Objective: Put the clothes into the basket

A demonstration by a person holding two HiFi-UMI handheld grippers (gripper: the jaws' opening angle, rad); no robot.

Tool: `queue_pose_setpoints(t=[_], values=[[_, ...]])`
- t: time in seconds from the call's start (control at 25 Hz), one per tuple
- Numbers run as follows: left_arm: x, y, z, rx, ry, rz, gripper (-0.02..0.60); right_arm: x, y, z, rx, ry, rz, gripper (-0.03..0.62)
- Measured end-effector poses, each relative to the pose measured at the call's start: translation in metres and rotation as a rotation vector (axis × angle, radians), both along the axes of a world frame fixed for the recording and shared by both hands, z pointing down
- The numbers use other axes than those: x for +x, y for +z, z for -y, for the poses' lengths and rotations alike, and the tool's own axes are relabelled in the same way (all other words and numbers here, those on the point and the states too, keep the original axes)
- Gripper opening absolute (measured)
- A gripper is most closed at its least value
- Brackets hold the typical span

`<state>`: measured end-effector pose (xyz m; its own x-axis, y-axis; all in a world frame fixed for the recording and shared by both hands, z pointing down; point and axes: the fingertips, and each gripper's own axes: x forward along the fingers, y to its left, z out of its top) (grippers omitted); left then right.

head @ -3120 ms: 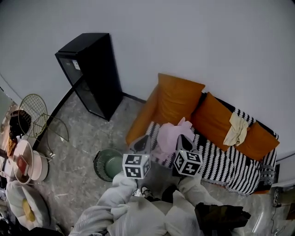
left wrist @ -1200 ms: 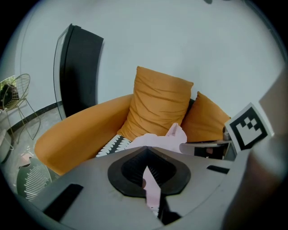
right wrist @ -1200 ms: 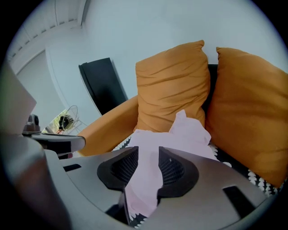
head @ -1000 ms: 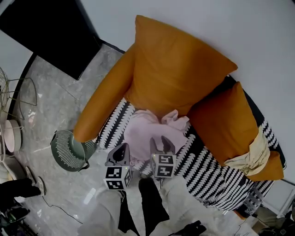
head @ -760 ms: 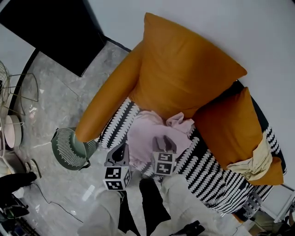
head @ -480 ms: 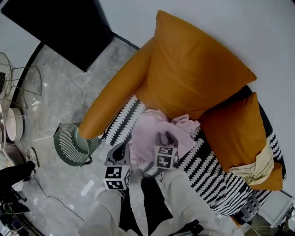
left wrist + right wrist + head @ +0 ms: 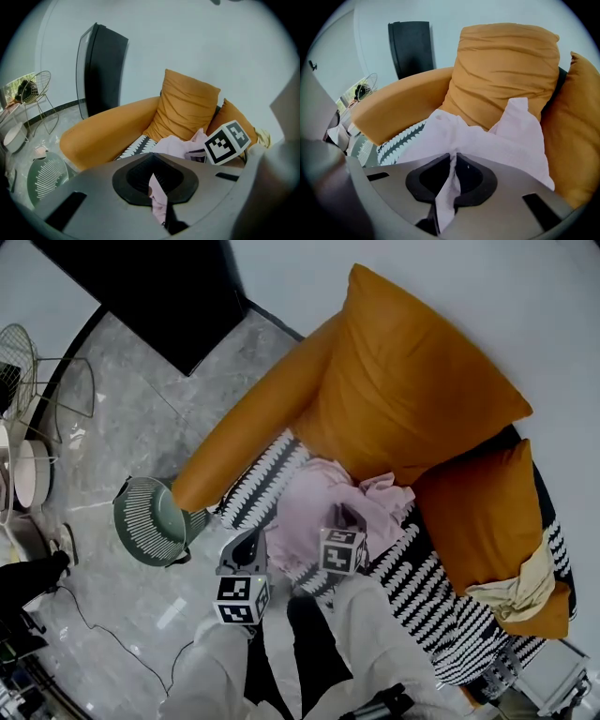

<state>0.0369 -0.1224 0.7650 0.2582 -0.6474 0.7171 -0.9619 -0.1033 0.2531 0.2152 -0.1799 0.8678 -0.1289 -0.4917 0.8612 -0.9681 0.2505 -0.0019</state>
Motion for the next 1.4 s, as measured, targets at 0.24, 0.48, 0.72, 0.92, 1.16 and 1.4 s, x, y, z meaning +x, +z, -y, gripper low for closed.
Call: queue_pose_setpoints(t=[0.24,0.48,0.72,0.92,1.16,1.4], values=[[-0.005,-0.018,-0.006,0.014,0.002,-0.006,0.0,0.0,-0.04,-0.014,0.041,0.022,0.022,0.048],[-0.002,-0.067,-0.014,0.043,0.062,-0.006,0.0,-0.004,-0.113,-0.032,0.088,0.098,0.09,0.04],[-0.005,-0.119,-0.018,0.096,0.067,-0.022,0.0,0.006,-0.179,-0.039,0.156,0.173,0.122,0.038],[-0.016,-0.159,-0.023,0.138,0.061,-0.03,0.0,-0.006,-0.233,-0.046,0.222,0.173,0.152,0.038],[-0.03,-0.197,-0.037,0.176,0.06,-0.024,0.0,-0.046,-0.278,-0.056,0.261,0.126,0.194,0.038],[-0.066,-0.215,-0.054,0.182,-0.004,-0.005,0.0,-0.105,-0.312,-0.07,0.286,0.002,0.247,0.037]])
